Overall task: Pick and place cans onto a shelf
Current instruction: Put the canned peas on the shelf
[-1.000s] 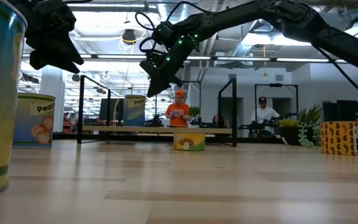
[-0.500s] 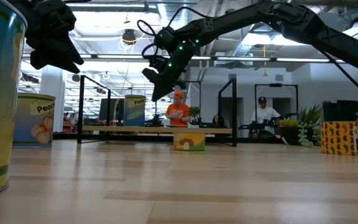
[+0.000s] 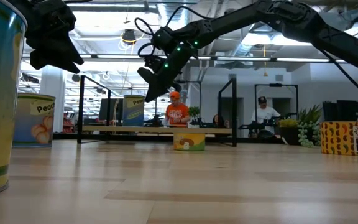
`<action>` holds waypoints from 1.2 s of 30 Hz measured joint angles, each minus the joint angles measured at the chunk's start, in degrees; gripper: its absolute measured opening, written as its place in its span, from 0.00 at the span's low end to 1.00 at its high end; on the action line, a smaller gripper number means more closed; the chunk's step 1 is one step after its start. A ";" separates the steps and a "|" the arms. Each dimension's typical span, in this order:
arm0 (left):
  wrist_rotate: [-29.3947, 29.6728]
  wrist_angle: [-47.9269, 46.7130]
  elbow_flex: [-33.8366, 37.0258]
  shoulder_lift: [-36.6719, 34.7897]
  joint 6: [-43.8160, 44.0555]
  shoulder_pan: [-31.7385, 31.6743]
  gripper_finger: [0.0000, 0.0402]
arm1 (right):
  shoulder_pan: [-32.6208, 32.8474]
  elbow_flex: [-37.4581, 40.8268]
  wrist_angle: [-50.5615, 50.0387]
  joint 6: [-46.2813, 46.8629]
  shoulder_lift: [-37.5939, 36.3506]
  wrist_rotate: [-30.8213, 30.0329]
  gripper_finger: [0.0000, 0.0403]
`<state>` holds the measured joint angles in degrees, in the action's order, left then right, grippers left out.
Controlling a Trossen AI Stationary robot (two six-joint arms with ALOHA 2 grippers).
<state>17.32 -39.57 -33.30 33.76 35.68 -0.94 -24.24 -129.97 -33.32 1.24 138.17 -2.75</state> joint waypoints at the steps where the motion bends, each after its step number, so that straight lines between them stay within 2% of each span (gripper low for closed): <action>1: 0.00 0.00 0.00 0.00 0.01 -0.01 0.41 | 0.04 0.00 0.22 -0.01 0.00 0.39 0.05; 23: -0.13 0.01 0.00 0.00 0.12 -0.01 0.41 | 4.81 0.00 1.42 0.21 -0.02 2.53 0.07; 29: -0.50 0.00 0.00 0.00 0.15 -0.01 0.41 | 3.21 -0.02 1.00 1.20 -0.13 -1.74 0.04; 36: -0.50 0.00 0.00 0.00 0.15 0.00 0.41 | 0.71 -0.02 4.44 2.21 -0.13 -1.68 0.07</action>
<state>16.82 -39.57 -33.30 33.76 35.83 -0.94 -23.52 -129.99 -28.88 3.45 138.04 -4.44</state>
